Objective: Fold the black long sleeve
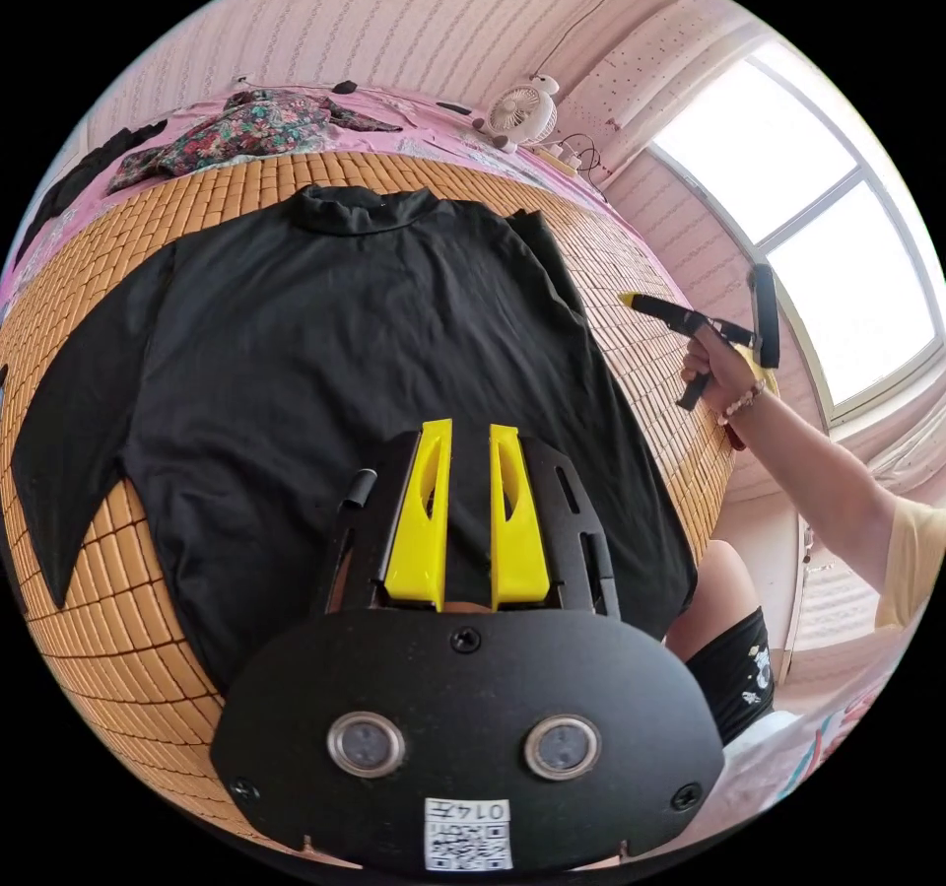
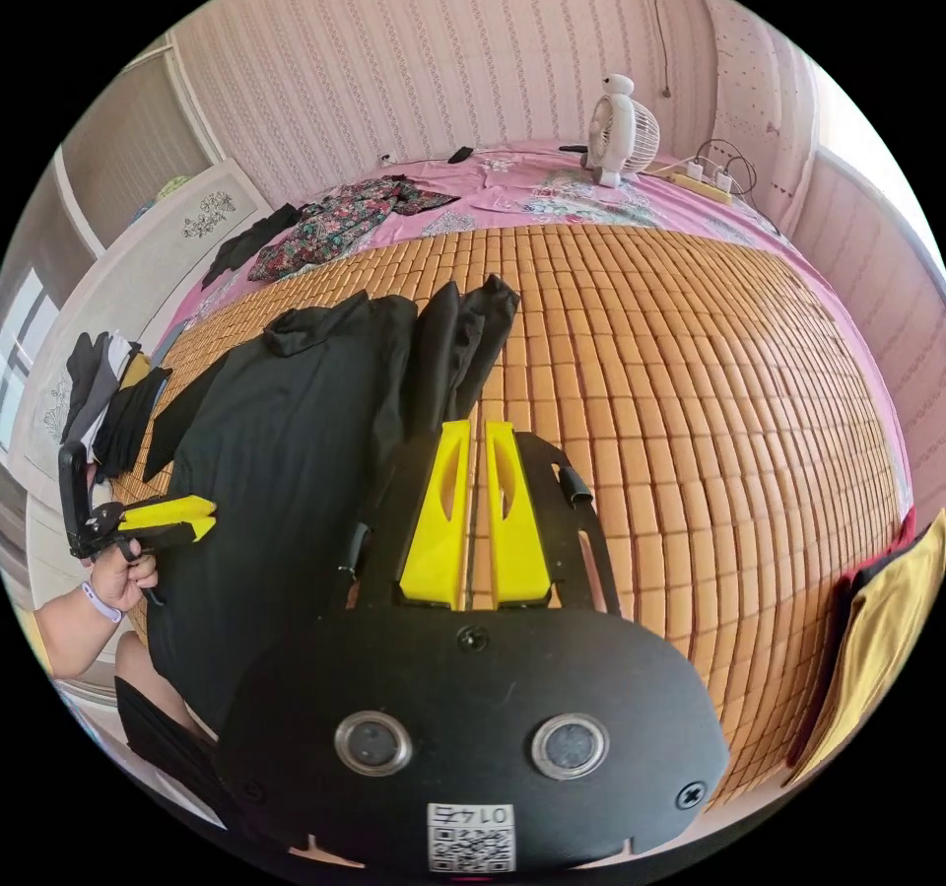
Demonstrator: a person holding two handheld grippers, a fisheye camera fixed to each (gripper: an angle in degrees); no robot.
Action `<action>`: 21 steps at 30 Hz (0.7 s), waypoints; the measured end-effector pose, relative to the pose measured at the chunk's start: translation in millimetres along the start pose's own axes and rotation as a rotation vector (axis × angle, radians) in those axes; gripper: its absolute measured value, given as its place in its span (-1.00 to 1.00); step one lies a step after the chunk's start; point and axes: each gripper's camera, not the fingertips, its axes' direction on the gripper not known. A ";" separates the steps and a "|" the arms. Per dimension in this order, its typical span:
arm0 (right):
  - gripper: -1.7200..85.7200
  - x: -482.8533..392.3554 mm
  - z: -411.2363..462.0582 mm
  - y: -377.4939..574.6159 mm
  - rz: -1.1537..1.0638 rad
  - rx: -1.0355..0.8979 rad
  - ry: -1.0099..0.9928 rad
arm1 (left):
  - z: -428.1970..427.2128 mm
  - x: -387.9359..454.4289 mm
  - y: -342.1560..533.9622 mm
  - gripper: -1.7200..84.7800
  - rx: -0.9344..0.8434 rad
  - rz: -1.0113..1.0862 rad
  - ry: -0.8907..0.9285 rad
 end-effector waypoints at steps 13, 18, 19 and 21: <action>-0.92 -9.1 -4.8 -112.3 0.038 0.018 -0.054 | 104.4 43.1 20.3 -0.96 -0.014 0.149 -0.223; -0.93 16.0 -111.9 -43.5 0.182 0.189 0.007 | 128.6 51.1 26.4 -0.92 -0.018 0.161 -0.241; -0.92 25.0 -140.7 -14.2 0.228 0.220 0.029 | 130.4 51.7 26.7 -0.92 -0.017 0.159 -0.242; -0.90 38.9 -169.6 29.3 0.293 0.202 0.041 | 137.2 54.1 24.1 -0.89 -0.050 0.135 -0.231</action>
